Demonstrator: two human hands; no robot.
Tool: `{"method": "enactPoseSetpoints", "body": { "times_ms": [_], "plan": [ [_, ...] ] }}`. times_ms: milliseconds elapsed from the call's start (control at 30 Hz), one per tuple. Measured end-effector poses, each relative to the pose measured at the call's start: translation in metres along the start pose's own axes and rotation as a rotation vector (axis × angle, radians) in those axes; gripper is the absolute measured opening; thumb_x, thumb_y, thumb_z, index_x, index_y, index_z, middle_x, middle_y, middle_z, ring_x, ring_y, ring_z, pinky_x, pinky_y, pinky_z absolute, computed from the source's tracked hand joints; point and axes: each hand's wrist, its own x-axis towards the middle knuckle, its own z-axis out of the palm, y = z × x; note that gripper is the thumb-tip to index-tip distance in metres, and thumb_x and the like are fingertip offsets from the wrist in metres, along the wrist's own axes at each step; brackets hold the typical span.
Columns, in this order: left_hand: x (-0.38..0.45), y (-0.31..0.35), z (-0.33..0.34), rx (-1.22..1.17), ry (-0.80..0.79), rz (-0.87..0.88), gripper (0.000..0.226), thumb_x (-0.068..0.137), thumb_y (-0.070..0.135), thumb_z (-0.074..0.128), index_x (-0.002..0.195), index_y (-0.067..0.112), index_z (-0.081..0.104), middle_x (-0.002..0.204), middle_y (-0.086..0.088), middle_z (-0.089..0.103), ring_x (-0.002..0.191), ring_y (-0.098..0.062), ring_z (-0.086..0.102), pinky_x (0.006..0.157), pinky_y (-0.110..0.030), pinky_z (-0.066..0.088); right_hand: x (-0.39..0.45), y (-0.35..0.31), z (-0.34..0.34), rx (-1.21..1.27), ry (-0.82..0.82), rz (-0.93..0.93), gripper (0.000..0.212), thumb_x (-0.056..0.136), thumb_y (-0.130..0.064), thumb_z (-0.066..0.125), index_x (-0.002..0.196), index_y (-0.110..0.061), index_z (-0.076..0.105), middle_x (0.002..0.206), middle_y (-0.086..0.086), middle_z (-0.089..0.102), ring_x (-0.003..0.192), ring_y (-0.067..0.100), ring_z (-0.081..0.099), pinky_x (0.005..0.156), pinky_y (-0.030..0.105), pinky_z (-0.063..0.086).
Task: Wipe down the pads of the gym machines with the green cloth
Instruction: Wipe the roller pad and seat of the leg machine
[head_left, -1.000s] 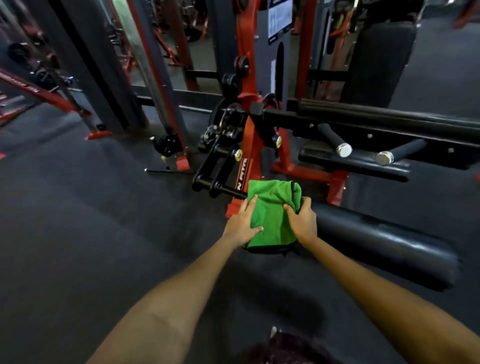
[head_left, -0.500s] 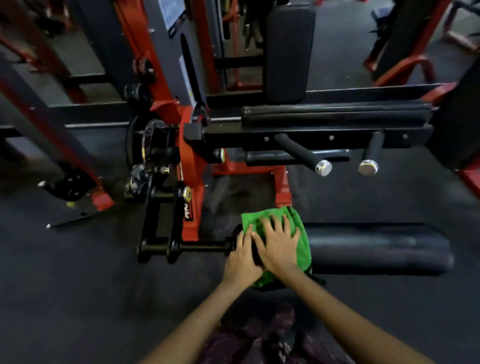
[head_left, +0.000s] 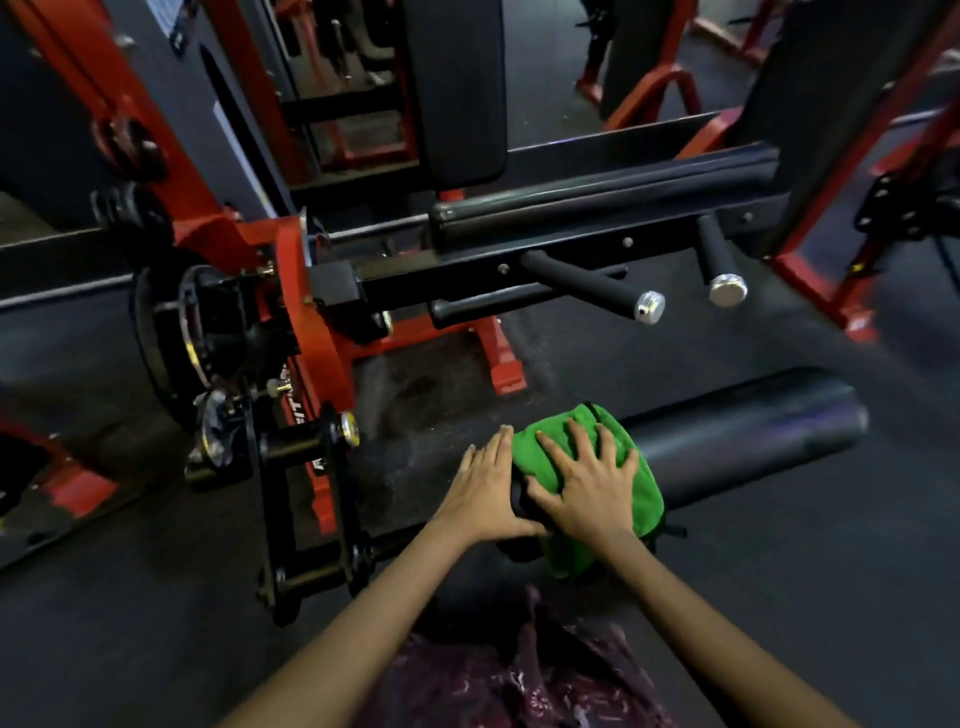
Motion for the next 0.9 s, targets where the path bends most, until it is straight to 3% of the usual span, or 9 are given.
{"method": "enactPoseSetpoints", "body": {
  "times_ms": [167,267,367,467,500,567,667,733,900],
  "plan": [
    [0.008,0.001,0.009,-0.074,-0.112,-0.024,0.142,0.060,0.069,0.074,0.149,0.006,-0.017,0.159,-0.007,-0.015,0.147,-0.019,-0.007,0.119,-0.036,-0.003,0.017,0.043,-0.021,0.062,-0.019,0.349,0.064,0.083,-0.070,0.043,0.140,-0.041,0.040,0.158,0.002,0.018,0.143,0.037,0.005,0.106,0.065,0.015],
    [0.009,-0.005,0.007,-0.214,-0.176,-0.039,0.142,0.061,0.058,0.081,0.149,0.008,-0.018,0.158,-0.003,-0.018,0.146,-0.018,-0.011,0.118,-0.031,0.001,0.016,0.029,-0.021,0.040,-0.047,0.350,0.064,0.086,-0.071,0.036,0.143,-0.042,0.036,0.159,0.003,0.015,0.143,0.039,0.004,0.107,0.065,0.015],
    [0.012,-0.010,0.004,-0.309,-0.178,-0.091,0.132,0.062,0.039,0.087,0.151,0.005,-0.004,0.159,-0.005,-0.001,0.147,-0.020,-0.001,0.116,-0.024,0.005,-0.001,-0.018,-0.009,0.002,-0.069,0.199,0.059,0.086,-0.068,0.031,0.136,-0.041,0.048,0.150,0.006,0.037,0.138,0.042,0.024,0.100,0.068,0.025],
    [0.014,-0.010,0.006,-0.360,-0.127,-0.184,0.108,0.059,0.035,0.079,0.147,0.014,0.021,0.149,-0.007,0.030,0.141,-0.023,0.027,0.116,-0.024,0.021,-0.014,-0.038,-0.006,0.001,-0.122,0.092,0.053,0.078,-0.060,0.036,0.114,-0.037,0.067,0.121,0.008,0.064,0.114,0.042,0.054,0.079,0.065,0.044],
    [0.014,-0.010,0.005,-0.336,-0.127,-0.192,0.111,0.054,0.040,0.081,0.146,0.014,0.024,0.147,-0.006,0.033,0.139,-0.022,0.030,0.115,-0.028,0.025,-0.013,-0.032,-0.007,0.000,-0.125,0.067,0.051,0.078,-0.058,0.037,0.112,-0.038,0.068,0.117,0.007,0.065,0.110,0.041,0.056,0.075,0.064,0.046],
    [0.013,-0.008,-0.001,-0.280,-0.186,-0.171,0.128,0.052,0.048,0.088,0.149,0.009,0.014,0.153,-0.005,0.022,0.143,-0.022,0.020,0.117,-0.031,0.021,-0.002,-0.006,-0.011,-0.020,-0.084,0.029,0.047,0.078,-0.055,0.041,0.111,-0.038,0.069,0.118,0.006,0.065,0.110,0.041,0.056,0.077,0.064,0.046],
    [0.012,-0.007,-0.002,-0.237,-0.288,-0.197,0.137,0.058,0.052,0.086,0.152,0.009,-0.004,0.160,-0.005,-0.004,0.147,-0.022,0.001,0.118,-0.032,0.009,0.017,0.057,-0.015,-0.005,-0.053,0.185,0.045,0.090,-0.055,0.045,0.132,-0.042,0.051,0.147,0.003,0.041,0.137,0.040,0.026,0.099,0.067,0.027],
    [0.013,-0.004,-0.006,-0.195,-0.297,-0.209,0.138,0.056,0.056,0.085,0.152,0.010,-0.003,0.160,-0.007,-0.001,0.147,-0.024,0.004,0.119,-0.036,0.012,0.027,0.089,-0.024,0.028,-0.066,0.308,0.053,0.090,-0.062,0.042,0.140,-0.045,0.039,0.156,0.000,0.023,0.143,0.040,0.005,0.104,0.070,0.014],
    [0.017,-0.002,-0.009,-0.073,-0.256,-0.201,0.137,0.047,0.064,0.084,0.150,0.010,0.012,0.154,-0.007,0.023,0.141,-0.026,0.025,0.116,-0.037,0.024,0.022,0.072,-0.030,0.017,-0.058,0.361,0.057,0.091,-0.061,0.040,0.144,-0.040,0.035,0.157,0.003,0.019,0.139,0.042,0.013,0.105,0.061,0.022]
  ]
}}
